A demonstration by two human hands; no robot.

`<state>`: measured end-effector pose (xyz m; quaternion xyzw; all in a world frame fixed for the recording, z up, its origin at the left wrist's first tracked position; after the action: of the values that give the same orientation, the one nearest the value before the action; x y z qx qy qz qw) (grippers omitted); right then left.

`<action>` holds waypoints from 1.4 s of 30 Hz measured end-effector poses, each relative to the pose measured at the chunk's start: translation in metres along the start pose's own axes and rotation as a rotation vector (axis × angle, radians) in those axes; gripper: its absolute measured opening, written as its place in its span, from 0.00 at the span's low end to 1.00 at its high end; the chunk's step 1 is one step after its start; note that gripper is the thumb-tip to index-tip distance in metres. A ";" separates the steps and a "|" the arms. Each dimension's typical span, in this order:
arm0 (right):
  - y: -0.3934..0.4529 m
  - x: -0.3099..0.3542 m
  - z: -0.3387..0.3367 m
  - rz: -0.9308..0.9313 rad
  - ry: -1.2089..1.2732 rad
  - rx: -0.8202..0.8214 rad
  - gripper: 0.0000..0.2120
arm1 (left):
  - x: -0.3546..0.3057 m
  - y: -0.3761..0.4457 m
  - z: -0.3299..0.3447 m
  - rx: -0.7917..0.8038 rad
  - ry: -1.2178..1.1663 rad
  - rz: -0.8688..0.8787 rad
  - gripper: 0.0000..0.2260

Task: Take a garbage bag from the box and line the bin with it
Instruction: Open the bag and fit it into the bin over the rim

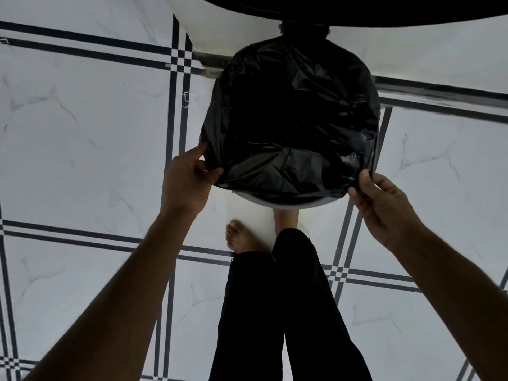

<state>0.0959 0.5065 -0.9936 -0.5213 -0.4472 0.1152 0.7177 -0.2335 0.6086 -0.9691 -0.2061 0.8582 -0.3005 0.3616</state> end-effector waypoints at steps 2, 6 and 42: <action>-0.001 -0.004 -0.005 0.019 0.064 -0.026 0.03 | 0.000 -0.007 -0.001 -0.060 0.050 -0.014 0.05; -0.004 -0.014 -0.010 0.055 0.010 -0.037 0.06 | 0.023 -0.017 0.010 -0.045 -0.374 -0.208 0.09; -0.049 0.070 0.054 -0.638 -0.546 -0.274 0.13 | 0.051 -0.036 0.079 0.046 -1.008 -0.638 0.18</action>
<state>0.0798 0.5642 -0.9123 -0.3978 -0.7701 -0.0388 0.4972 -0.2031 0.5243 -1.0148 -0.5629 0.4698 -0.2779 0.6206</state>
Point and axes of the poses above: each hand's wrist, its own y-axis towards the middle knuckle, its own z-axis out of the palm, x = y × z, the point moved 7 cm from there along y, towards the middle knuckle, and after that the axes turned 5 degrees about -z, right-handed, at the moved point
